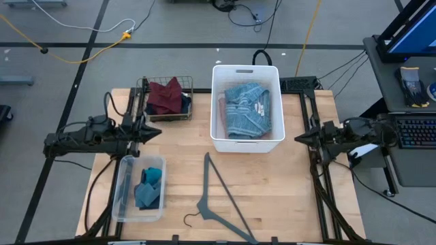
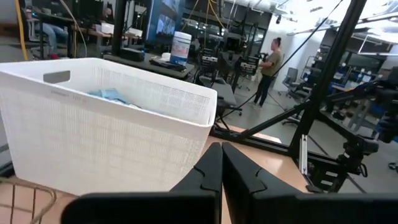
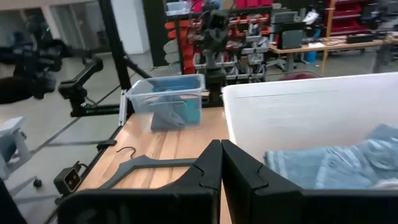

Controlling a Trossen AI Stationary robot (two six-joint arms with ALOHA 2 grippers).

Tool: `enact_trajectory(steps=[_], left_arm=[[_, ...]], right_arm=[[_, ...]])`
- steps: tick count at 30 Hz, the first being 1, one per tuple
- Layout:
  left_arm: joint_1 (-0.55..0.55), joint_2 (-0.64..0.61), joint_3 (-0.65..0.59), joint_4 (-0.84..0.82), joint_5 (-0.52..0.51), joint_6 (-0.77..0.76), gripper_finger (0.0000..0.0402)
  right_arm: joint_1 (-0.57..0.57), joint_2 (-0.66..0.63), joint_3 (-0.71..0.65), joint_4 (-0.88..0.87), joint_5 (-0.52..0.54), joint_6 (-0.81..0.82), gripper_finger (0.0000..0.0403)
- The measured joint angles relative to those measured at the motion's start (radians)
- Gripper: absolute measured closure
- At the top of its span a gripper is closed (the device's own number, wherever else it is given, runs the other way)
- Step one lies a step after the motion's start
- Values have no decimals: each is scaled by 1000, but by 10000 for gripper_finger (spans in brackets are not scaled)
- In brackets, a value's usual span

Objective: Pick & Place Cloths
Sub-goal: Return to Home Position

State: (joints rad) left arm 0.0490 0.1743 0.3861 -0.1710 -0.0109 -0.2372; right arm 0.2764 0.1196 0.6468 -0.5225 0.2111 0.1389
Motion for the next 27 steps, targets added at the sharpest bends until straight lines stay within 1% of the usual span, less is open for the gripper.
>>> enact_trajectory(steps=[4,6,10,14,17,23,27], left_arm=[[0,-67,-56,0,-1,-8,391],[0,-94,-79,1,-13,-13,384],[0,-135,-128,1,-18,-20,384],[0,-157,-175,5,-19,-38,396],[0,-163,-206,9,-19,-58,399],[0,-164,-244,14,-29,-77,381],[0,-163,-281,29,-44,-87,389]], right_arm=[[0,-79,0,-67,48,2,403],[0,-114,0,-87,54,2,403],[0,-116,-1,-135,51,-1,403],[0,-105,-3,-164,52,12,403],[0,-108,-14,-136,50,13,403],[0,-107,-54,-86,44,13,403],[0,-107,-90,-40,-7,10,403]])
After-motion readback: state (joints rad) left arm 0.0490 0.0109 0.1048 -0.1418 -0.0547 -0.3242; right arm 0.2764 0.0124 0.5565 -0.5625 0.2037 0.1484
